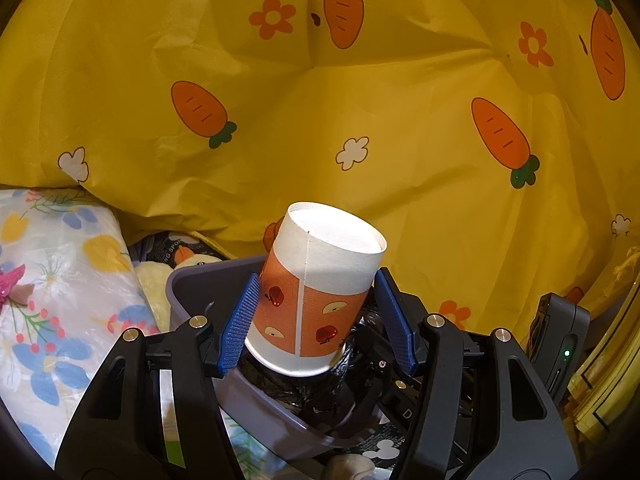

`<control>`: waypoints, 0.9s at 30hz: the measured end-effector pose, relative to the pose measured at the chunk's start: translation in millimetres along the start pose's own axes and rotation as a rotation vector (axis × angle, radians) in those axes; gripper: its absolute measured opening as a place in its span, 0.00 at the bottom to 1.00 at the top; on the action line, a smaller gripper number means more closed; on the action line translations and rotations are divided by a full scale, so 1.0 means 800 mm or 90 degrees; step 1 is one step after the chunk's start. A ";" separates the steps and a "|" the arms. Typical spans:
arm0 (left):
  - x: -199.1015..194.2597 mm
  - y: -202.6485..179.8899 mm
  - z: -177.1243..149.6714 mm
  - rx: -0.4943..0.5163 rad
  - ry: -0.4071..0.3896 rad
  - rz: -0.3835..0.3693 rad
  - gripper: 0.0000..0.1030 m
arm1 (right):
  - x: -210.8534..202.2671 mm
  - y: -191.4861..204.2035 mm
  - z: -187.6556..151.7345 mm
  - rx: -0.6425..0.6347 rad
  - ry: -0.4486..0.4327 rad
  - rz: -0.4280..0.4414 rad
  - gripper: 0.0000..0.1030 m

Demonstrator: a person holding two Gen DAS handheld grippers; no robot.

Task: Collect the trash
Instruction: 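Open both grippers to drop the cup and black bag into the bin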

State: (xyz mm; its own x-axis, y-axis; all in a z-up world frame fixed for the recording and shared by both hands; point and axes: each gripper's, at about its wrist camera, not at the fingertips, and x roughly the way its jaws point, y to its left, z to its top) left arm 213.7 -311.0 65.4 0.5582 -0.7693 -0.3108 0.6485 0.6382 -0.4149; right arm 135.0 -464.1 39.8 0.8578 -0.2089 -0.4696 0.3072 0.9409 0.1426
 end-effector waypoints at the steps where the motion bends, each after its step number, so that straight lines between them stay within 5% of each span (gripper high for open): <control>1: 0.002 0.000 -0.001 0.000 0.001 0.001 0.57 | 0.001 0.000 0.000 0.001 0.002 -0.002 0.30; 6: 0.011 0.000 -0.004 0.000 0.008 -0.004 0.57 | 0.005 0.002 -0.003 -0.009 0.006 -0.012 0.52; 14: 0.025 0.001 -0.013 -0.007 0.025 -0.005 0.58 | 0.002 -0.001 -0.011 -0.029 -0.001 -0.058 0.63; 19: 0.021 0.011 -0.017 -0.023 0.018 0.019 0.86 | -0.001 -0.008 -0.014 -0.026 -0.004 -0.074 0.66; 27: -0.022 0.043 -0.023 -0.059 -0.016 0.092 0.90 | -0.011 -0.008 -0.015 -0.018 -0.021 -0.076 0.70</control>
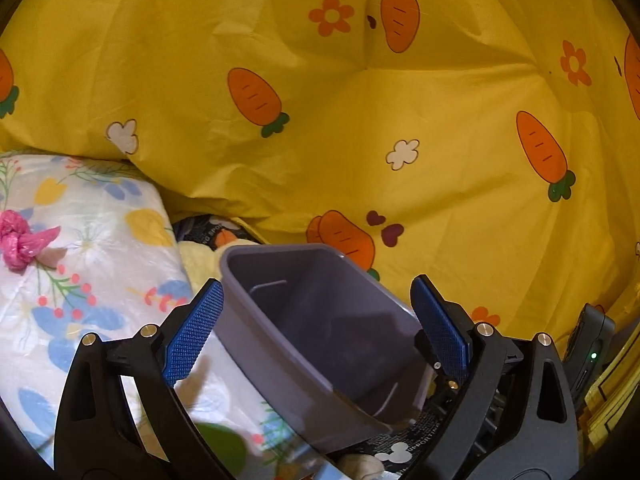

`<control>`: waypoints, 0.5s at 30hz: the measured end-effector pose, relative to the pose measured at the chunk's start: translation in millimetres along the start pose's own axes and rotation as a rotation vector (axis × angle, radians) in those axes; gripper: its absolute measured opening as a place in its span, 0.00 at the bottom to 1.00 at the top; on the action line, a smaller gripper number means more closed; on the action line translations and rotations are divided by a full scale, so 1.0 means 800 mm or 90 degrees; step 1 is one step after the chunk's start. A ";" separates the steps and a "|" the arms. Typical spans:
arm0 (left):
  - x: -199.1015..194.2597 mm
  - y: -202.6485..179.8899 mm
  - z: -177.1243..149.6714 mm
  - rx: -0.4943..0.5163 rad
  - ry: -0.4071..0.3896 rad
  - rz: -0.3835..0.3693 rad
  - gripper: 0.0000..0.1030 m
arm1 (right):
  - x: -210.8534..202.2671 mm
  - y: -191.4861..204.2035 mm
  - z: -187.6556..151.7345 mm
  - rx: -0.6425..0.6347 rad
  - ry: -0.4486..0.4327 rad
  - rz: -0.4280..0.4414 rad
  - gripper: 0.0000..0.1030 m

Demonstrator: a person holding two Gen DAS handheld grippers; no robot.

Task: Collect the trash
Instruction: 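Open both grippers to drop the cup and black bag into the bin, then move both grippers back toward the blue and green mesh sleeves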

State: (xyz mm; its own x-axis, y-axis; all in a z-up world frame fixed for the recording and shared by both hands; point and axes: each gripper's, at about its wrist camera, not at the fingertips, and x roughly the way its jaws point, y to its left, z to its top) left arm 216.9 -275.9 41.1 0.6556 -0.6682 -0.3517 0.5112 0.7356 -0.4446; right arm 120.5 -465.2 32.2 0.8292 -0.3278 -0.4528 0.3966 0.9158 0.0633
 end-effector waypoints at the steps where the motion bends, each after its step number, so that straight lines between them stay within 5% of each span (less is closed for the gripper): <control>1: -0.009 0.005 -0.001 -0.001 -0.007 0.017 0.91 | -0.003 0.001 0.000 0.000 -0.004 0.000 0.71; 15: -0.149 0.091 -0.025 -0.005 -0.064 0.260 0.93 | -0.048 0.044 -0.011 0.007 -0.034 0.075 0.78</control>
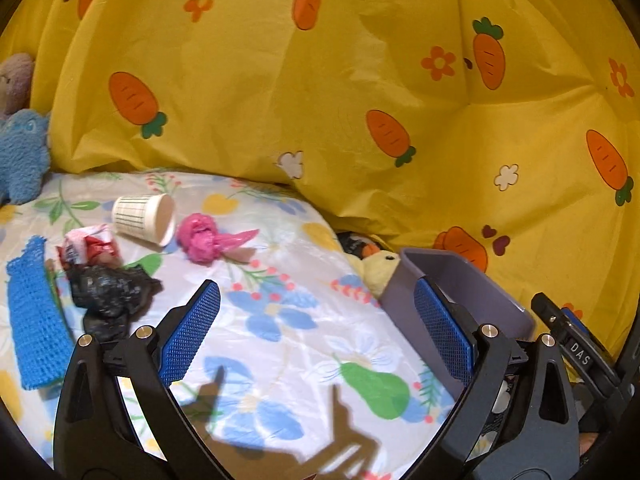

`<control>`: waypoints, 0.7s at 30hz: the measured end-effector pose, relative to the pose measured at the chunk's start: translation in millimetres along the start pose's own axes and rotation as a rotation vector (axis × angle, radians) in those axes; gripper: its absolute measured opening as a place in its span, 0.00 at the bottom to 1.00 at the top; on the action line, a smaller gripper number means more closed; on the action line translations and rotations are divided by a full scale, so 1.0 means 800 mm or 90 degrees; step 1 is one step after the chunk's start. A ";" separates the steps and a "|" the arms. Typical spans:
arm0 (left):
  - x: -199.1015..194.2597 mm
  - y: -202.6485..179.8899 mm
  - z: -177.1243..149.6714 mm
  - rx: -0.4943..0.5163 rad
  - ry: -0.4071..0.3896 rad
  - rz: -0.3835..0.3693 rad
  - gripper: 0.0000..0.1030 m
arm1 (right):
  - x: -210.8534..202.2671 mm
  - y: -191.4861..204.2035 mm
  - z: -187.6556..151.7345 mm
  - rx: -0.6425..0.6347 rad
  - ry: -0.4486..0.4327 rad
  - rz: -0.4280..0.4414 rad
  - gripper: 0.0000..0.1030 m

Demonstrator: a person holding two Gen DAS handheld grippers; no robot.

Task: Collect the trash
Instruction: 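Move both grippers back toward the blue and green mesh sleeves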

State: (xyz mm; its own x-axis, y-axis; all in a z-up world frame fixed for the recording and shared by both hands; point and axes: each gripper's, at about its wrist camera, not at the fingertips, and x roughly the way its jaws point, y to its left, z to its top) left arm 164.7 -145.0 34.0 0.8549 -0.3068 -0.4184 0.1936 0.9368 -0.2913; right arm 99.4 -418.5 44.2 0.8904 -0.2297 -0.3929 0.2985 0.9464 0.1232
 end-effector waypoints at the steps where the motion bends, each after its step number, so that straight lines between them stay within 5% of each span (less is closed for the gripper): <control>1: -0.009 0.011 -0.002 -0.005 -0.005 0.013 0.93 | -0.003 0.007 -0.002 -0.002 0.001 0.012 0.78; 9: -0.076 0.115 -0.015 -0.051 -0.032 0.140 0.93 | -0.013 0.103 -0.019 -0.050 0.029 0.143 0.78; 21: -0.153 0.256 -0.042 -0.137 -0.042 0.303 0.93 | -0.038 0.314 -0.101 -0.201 0.136 0.388 0.78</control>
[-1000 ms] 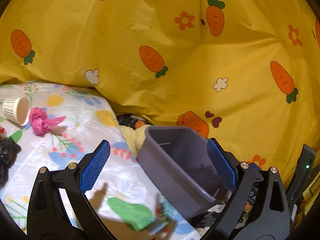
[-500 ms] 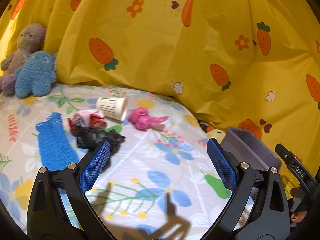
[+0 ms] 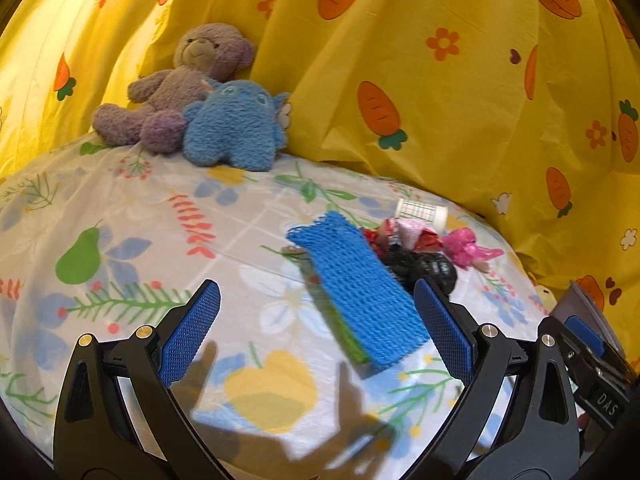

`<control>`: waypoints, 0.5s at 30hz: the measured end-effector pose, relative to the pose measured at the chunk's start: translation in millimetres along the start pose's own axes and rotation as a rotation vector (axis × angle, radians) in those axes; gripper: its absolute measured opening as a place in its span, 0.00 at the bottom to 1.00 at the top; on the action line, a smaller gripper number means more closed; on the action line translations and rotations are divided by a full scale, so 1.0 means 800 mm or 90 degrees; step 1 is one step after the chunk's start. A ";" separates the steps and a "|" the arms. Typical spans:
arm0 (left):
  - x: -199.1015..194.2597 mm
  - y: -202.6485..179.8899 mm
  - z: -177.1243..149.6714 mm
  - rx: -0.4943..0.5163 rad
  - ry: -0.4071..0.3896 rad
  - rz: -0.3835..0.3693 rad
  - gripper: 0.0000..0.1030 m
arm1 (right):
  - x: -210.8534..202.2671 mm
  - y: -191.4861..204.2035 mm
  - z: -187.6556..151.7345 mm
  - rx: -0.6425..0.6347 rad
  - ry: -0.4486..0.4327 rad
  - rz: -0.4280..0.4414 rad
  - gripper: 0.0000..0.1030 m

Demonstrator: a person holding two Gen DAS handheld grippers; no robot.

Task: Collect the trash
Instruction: 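Move both grippers back toward the blue and green mesh sleeves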

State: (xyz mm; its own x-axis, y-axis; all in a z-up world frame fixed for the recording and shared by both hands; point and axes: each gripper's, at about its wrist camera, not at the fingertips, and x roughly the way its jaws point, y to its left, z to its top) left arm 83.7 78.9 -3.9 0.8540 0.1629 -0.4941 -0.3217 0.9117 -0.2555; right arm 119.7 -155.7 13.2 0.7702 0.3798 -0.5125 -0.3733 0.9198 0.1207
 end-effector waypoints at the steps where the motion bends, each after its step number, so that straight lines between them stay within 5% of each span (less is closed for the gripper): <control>1: 0.001 0.010 0.001 -0.007 0.001 0.010 0.93 | 0.007 0.016 -0.001 -0.013 0.009 0.015 0.78; 8: -0.002 0.057 0.007 -0.036 -0.004 0.044 0.93 | 0.063 0.080 -0.006 -0.065 0.091 0.083 0.77; 15: 0.005 0.071 0.005 -0.045 0.007 0.042 0.93 | 0.104 0.103 -0.008 -0.079 0.144 0.090 0.69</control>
State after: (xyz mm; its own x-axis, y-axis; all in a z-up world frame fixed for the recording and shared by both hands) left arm 70.3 133.0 -16.6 0.8250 0.2174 -0.5216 -0.4060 0.8700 -0.2796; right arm 149.6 -48.7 -25.3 0.5760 0.4591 -0.6763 -0.5403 0.8347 0.1064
